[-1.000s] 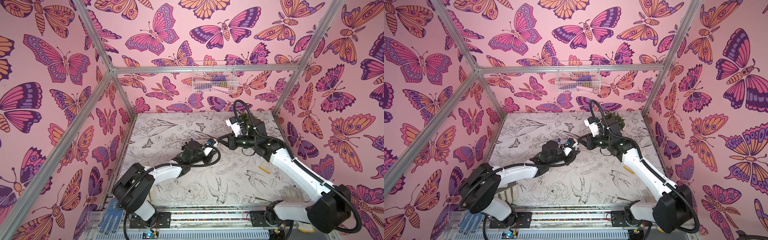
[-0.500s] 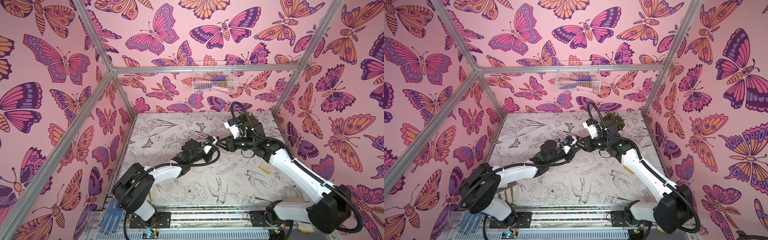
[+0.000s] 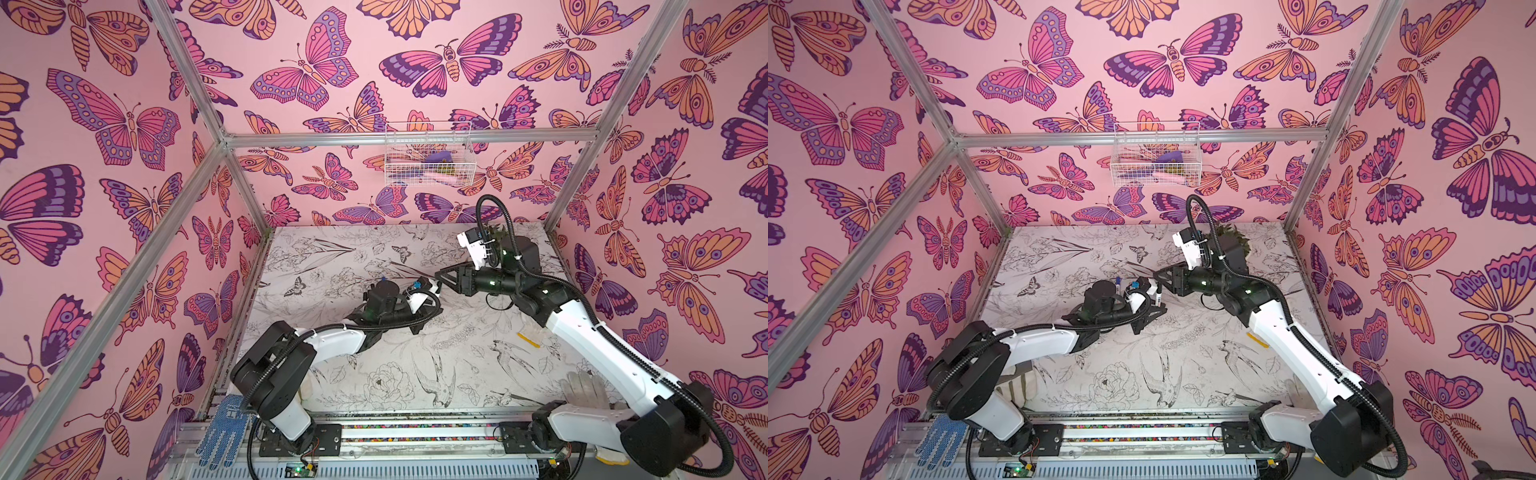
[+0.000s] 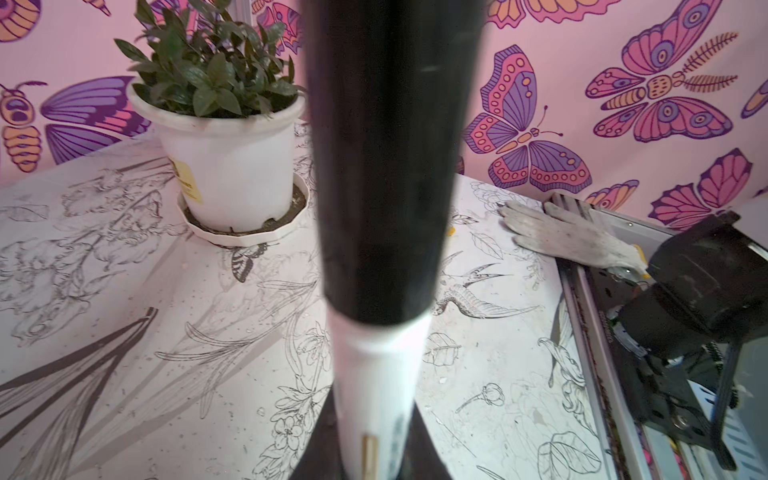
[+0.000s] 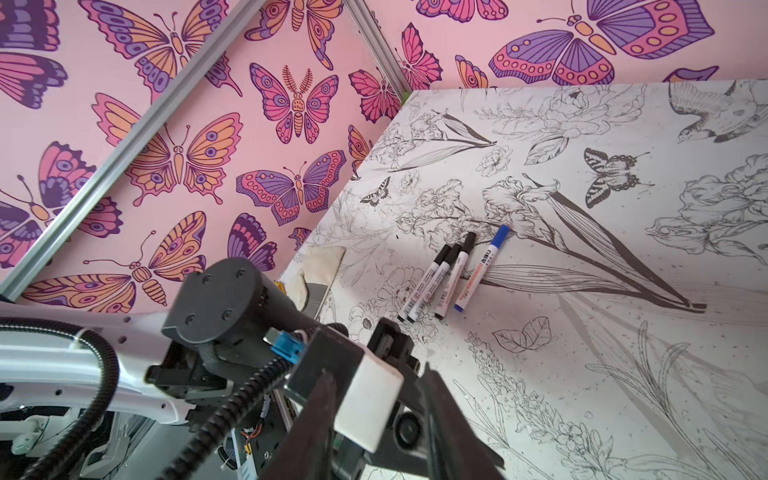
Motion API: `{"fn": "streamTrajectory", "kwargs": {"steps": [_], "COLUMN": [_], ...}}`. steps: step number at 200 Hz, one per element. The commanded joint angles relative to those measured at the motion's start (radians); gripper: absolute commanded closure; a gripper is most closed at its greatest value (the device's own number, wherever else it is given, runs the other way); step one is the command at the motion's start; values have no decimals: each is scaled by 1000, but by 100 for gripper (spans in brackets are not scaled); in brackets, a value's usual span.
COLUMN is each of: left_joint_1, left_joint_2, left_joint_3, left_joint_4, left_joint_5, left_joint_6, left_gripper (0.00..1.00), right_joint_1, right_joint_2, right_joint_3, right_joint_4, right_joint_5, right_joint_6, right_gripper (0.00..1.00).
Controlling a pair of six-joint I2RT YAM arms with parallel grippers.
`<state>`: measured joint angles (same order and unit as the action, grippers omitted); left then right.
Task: Insert the pens into the pen caps
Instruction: 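Press the cap further down with the right gripper while the left holds the marker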
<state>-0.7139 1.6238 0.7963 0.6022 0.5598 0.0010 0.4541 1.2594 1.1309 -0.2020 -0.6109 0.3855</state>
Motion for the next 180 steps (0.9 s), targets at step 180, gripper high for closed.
{"fn": "streamTrajectory", "kwargs": {"steps": [180], "left_joint_1": [23], "left_joint_2": [-25], "left_joint_3": [21], "left_joint_4": [44], "left_joint_5": [45], "left_joint_6": [-52], "left_gripper": [100], "right_joint_1": [15], "right_joint_2": [17], "right_joint_3": [-133], "right_joint_4": [-16], "right_joint_5": [33], "right_joint_6": [46], "right_gripper": [86]}}
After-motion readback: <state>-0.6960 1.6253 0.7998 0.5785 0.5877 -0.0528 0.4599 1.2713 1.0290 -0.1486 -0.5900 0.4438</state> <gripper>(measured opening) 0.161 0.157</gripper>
